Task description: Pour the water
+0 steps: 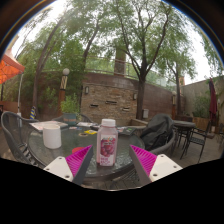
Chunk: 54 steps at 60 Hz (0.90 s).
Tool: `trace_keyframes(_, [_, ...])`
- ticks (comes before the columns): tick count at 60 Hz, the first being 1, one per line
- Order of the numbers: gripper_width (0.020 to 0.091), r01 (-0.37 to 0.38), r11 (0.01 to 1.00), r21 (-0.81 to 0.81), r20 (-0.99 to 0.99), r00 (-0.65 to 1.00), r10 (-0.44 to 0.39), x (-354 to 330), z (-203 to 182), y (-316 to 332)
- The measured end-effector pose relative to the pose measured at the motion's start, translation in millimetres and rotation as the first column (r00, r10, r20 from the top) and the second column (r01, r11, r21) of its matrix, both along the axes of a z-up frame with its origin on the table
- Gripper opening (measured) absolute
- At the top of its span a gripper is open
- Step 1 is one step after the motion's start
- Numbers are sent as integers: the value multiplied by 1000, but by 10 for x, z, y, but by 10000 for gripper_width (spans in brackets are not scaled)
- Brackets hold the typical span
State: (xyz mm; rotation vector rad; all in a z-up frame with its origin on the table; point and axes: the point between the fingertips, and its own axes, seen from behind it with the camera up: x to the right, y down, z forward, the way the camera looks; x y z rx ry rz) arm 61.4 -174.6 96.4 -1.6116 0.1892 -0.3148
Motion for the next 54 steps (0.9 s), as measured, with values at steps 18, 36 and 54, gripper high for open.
trace_keyframes(18, [821,21,999,26,-52,998,-20,130,-141,989])
trace_keyframes(36, [440,108,994,16,-23,994,-108,154,-226,1090])
trace_keyframes(54, [411,112,984,-140,693,721,17,-505,641,1511])
